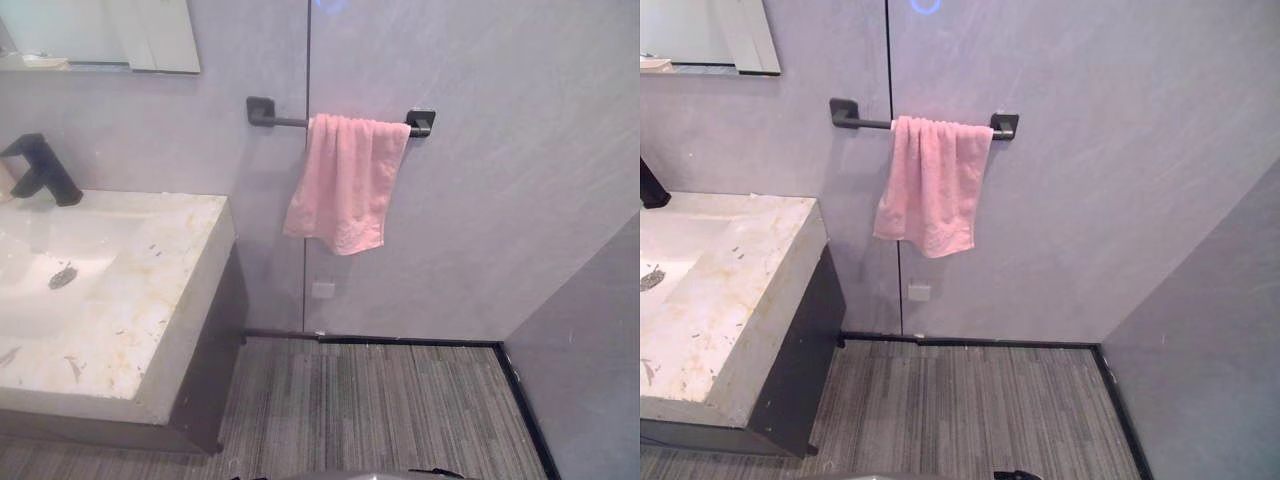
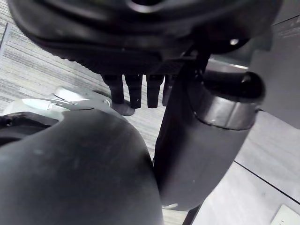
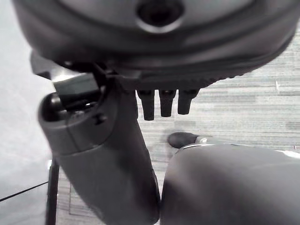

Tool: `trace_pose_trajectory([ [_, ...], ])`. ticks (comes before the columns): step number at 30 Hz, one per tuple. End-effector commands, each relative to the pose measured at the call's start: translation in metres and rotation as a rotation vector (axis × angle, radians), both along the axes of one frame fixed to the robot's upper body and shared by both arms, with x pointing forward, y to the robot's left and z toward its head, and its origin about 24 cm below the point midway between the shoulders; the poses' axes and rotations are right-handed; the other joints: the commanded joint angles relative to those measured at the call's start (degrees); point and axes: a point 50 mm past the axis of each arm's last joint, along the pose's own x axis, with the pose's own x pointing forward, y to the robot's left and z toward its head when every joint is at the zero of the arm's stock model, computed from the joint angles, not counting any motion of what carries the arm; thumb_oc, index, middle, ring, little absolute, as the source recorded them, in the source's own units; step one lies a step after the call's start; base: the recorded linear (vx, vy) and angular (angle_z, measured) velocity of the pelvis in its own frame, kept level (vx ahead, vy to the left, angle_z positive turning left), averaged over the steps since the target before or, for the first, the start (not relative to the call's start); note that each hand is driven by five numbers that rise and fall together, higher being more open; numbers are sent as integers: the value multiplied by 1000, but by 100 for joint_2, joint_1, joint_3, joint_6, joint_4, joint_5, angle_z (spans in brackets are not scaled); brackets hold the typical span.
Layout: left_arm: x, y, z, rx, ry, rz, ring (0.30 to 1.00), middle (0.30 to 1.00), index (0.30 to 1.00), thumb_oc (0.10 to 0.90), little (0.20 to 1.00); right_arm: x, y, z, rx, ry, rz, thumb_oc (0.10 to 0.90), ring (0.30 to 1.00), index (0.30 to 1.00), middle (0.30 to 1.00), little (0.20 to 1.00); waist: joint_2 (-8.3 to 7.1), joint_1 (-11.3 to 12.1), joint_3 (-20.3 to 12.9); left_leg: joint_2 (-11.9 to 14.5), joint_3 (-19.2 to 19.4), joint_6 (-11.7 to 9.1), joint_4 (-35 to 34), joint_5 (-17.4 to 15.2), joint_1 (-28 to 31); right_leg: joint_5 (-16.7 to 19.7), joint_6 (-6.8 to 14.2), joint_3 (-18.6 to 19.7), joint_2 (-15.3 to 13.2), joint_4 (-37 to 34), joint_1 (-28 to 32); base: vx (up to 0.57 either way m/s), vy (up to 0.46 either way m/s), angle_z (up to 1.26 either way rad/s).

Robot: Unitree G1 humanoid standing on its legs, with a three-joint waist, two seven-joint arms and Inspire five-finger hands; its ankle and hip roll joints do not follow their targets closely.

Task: Organize the bathroom.

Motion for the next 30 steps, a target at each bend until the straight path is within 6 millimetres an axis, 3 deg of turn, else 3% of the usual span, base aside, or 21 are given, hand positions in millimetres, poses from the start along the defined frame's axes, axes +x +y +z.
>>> trace_pose_trajectory([
  [1, 14, -13, -2, -26, -13, -25, 900, 900, 900, 800, 900, -27, -23, -1, -107, 144, -3, 800, 900, 900, 900, 900, 284, -3, 75, 57, 183, -43, 11, -229, -27, 222, 392, -428, -166, 111, -304, 0, 0, 0],
  [30, -3, -14, -5, -68, 110, 62, 900, 900, 900, 800, 900, -39, -19, -2, -80, 231, -45, 800, 900, 900, 900, 900, 209, -2, -2, 45, 218, -32, 11, -252, 6, 259, 404, -409, -189, 94, -280, 0, 0, 0],
])
